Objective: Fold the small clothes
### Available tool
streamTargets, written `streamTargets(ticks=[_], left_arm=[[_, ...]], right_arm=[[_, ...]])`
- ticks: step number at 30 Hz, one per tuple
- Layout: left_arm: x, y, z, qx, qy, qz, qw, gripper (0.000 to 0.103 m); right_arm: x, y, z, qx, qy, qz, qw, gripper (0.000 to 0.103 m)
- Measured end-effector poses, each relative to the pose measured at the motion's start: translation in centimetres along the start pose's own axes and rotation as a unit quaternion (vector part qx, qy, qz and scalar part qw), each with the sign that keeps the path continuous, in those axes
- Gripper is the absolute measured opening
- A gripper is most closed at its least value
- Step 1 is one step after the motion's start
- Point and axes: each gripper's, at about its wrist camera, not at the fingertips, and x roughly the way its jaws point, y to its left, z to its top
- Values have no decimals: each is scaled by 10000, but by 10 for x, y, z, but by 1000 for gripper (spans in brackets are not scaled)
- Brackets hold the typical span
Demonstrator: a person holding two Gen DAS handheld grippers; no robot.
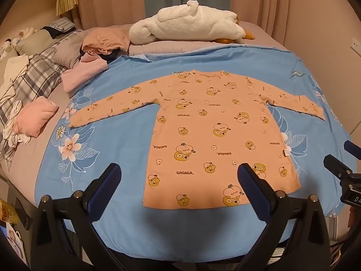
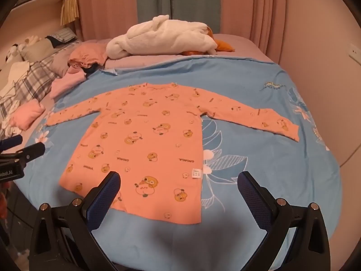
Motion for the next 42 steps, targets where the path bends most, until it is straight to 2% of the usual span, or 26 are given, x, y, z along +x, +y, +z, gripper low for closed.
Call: streamTargets(ticks=[42], left_arm=[[-6,-12,-2,120,-27,-82,9999,103]], right_arm=[[-6,5,-2,-148,-23,130,9998,102]])
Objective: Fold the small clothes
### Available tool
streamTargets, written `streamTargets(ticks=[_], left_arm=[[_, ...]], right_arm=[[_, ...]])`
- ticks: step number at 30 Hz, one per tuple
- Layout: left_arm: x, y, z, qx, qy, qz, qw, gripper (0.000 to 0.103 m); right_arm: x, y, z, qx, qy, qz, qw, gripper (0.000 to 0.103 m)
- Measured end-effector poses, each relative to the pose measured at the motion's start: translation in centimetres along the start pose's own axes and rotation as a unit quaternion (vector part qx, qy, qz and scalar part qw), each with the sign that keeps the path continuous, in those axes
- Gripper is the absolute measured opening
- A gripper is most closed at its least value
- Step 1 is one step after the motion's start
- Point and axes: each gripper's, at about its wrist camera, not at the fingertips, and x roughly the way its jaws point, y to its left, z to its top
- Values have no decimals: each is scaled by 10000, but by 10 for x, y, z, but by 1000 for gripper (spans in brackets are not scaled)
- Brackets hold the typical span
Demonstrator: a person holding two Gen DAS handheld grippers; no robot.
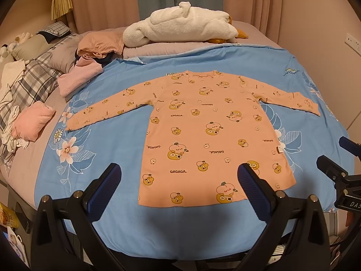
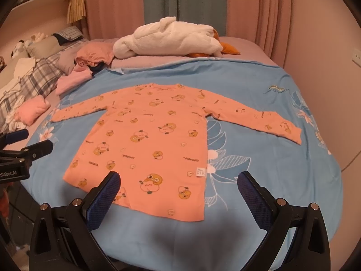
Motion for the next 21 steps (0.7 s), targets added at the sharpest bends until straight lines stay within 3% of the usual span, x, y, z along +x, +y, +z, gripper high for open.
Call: streamTargets(ticks=[21], left_arm=[[0,0,0,14,1,7,10000,103]], right_arm=[[1,3,-1,1,2,-1,10000,102]])
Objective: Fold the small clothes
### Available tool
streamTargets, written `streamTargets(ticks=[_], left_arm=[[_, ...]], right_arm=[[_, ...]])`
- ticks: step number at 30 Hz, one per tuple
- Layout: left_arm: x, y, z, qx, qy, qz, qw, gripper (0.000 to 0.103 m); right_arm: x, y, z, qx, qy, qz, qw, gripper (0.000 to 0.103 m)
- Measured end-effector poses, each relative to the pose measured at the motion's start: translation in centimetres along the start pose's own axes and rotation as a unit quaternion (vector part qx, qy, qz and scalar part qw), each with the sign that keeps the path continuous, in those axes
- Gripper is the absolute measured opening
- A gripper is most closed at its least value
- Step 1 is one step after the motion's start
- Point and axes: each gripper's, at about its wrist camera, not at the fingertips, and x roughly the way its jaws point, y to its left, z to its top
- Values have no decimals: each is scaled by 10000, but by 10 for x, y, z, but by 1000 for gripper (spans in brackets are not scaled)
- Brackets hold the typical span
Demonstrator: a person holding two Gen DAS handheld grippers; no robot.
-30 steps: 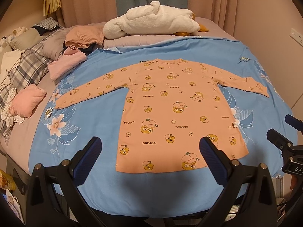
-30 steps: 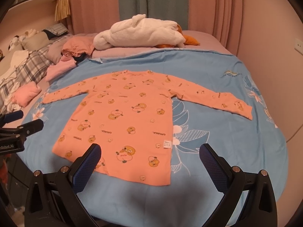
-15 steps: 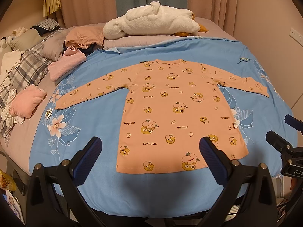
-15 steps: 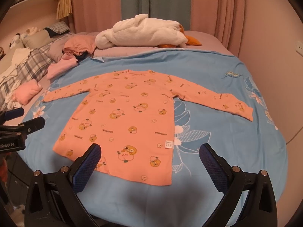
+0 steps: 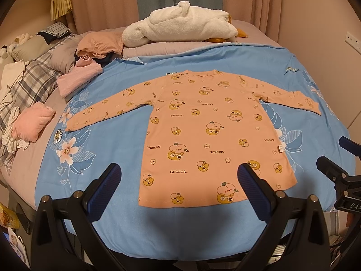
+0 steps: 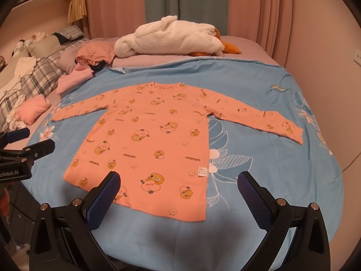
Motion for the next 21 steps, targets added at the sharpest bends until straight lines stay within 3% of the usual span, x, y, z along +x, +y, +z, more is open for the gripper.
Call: streamTargets(ticks=[21], left_arm=[[9,-3,1,35,97,-24,9999,103]], right_arm=[[4,1,-2,32,50,-2,10000,102]])
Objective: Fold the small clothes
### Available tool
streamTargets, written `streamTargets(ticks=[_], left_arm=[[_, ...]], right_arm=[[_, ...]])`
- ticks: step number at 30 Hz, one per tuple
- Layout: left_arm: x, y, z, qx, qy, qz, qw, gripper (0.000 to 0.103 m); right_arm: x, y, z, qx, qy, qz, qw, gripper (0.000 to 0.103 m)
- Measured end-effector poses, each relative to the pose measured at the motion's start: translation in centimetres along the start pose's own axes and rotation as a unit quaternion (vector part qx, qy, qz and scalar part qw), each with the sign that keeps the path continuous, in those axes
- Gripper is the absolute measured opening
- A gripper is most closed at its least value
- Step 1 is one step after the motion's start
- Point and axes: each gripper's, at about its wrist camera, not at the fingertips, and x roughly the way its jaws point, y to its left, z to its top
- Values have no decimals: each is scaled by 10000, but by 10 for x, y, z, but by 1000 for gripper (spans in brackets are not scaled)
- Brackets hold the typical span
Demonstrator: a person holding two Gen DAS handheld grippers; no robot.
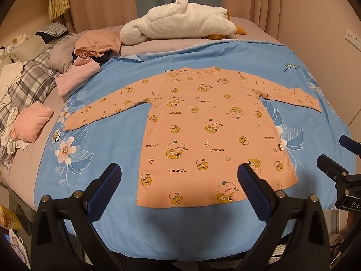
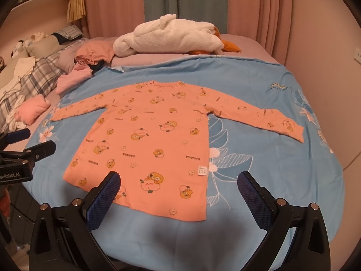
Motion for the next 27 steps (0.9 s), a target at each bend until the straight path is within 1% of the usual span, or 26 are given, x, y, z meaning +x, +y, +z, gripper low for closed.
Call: streamTargets(ticks=[3,5,7,10,13,16,18,22,24,27], left_arm=[[6,3,-1,-80,72,-97,9999,103],[13,8,-1,-262,124,-212,9994,103],[21,13,-1,-420,171,-270,9986,103],[33,16,-2,-517,245,-309,9979,103],[49,18,-3,-575,393,-316,9971,103],[74,21,-7,-649,635,-301,9954,103],[89,22,-10,-698,806,-349,9937,103],[111,23,-10,-829,961,-444,9909,102],[120,23,-5,-939,993,-528,9892,102],[131,21,6,-1010,926,-627,9886,102]], right_arm=[[5,-1,-3,41,34,-9,10000,102],[8,-3,-3,79,57,-8,10000,102],[12,-5,-4,121,84,11,9999,102],[19,-9,-6,178,140,31,9997,102],[31,-13,-9,258,242,97,9993,102],[43,-21,-12,365,330,195,9986,102],[55,-27,-16,501,417,280,9975,102],[76,-47,-23,908,559,484,9931,102],[85,-61,-24,1156,534,490,9907,102],[94,-88,-21,1567,365,386,9862,102]])
